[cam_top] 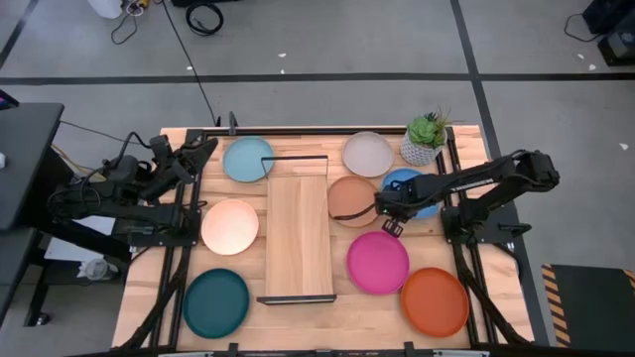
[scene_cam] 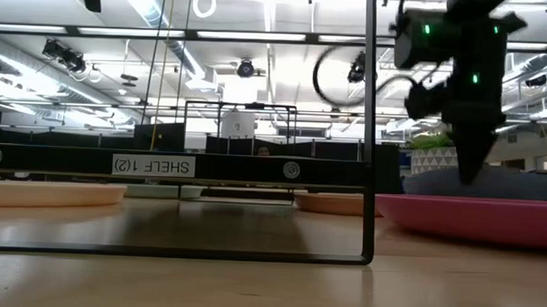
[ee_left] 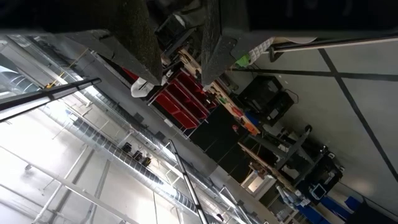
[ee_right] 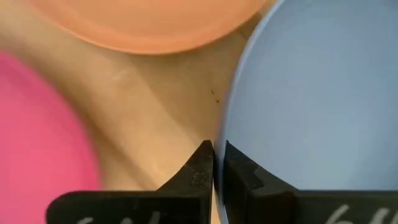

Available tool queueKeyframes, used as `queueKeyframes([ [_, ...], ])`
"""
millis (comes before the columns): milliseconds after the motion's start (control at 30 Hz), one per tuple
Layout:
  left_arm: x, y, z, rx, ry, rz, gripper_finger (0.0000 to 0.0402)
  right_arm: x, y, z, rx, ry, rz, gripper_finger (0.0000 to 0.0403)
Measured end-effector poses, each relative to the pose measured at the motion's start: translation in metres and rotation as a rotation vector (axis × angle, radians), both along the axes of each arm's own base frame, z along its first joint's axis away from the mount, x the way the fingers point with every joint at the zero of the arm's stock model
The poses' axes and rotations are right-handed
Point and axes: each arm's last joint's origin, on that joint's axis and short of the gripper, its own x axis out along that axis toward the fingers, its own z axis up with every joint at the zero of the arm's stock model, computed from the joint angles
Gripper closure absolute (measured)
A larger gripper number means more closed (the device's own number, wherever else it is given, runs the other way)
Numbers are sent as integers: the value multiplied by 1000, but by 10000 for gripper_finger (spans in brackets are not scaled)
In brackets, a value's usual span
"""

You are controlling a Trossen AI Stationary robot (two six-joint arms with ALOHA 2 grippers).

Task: Place and stack plates onto a shelf
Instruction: Put the blue plate on the shelf

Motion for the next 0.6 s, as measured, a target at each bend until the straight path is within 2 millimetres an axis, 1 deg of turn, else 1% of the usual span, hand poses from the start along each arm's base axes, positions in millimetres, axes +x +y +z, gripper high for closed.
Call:
queueKeyframes([
  [133, 0, 0, 0, 0, 0, 0, 280, 14, 7, 36, -17, -94, 157, 380],
  [267, 0, 0, 0, -6, -4, -2, 280, 29, 18, 69, -60, -189, 400, 380],
  [333, 0, 0, 0, -7, -6, -3, 280, 36, 26, 80, -87, -235, 544, 379],
  [400, 0, 0, 0, -14, -10, -5, 280, 42, 33, 87, -100, -267, 699, 377],
  [500, 0, 0, 0, -39, -28, -14, 280, 51, 43, 89, -135, -320, 920, 376],
  [600, 1, -1, 0, -59, -49, -59, 280, 62, 49, 86, -157, -366, 1031, 376],
])
